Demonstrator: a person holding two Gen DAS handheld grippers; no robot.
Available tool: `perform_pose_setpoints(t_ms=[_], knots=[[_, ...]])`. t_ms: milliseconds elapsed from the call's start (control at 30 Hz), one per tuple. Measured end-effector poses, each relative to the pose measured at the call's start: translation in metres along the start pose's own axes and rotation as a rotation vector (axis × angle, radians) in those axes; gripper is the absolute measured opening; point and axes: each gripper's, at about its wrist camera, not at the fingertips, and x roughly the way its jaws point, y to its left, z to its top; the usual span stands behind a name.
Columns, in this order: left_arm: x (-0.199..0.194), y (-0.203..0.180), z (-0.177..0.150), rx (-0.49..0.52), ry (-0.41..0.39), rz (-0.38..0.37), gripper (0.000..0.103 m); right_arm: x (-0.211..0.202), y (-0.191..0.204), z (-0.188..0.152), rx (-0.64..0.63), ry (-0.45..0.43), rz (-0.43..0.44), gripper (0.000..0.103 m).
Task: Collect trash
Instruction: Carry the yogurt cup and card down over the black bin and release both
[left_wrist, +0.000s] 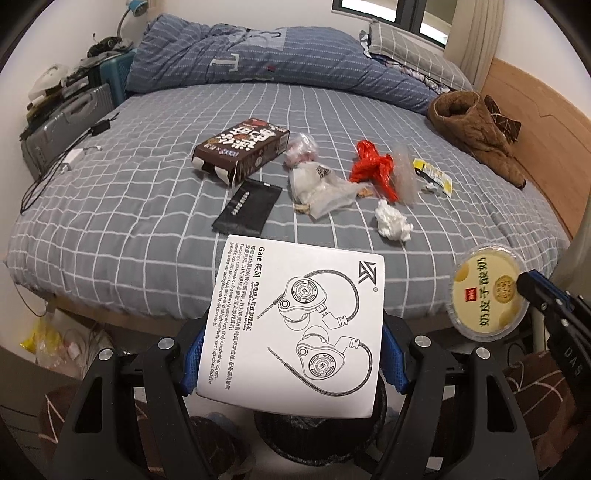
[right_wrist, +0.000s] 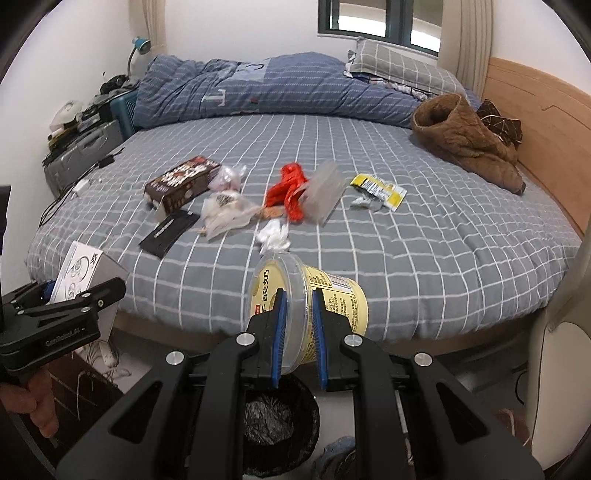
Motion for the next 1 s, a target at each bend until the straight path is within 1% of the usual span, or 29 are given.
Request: perform_pose_setpoints(t_ms=[133,333,567,867,1000], knots=[[-0.004,0.001,-0.012,-0.004,0.014,0.007,0.072,-0.005,0.008,-0.013,-0.02,0.016,0.002,0.014],[-0.004,0.001,-0.029,0.0,0.047,0.008,0.072,-0.005,0.012,-0.028,-0.016,0.045,0.006,0.014],[0.006,0.008,-0.047,-0.015,0.094,0.015,0.072,0.007,0.016,-0.044,-0.01,0.092,0.013,0.014],[0.04,0.018,-0.062,-0.018,0.14,0.009,0.072,0.044,0.021,-0.067,-0.019,0.158,0.018,0.014],[0.069,0.019,-0.072,0.001,0.2,0.01,0.072,0.069,0.02,-0.078,-0.021,0.217,0.031,0.014]])
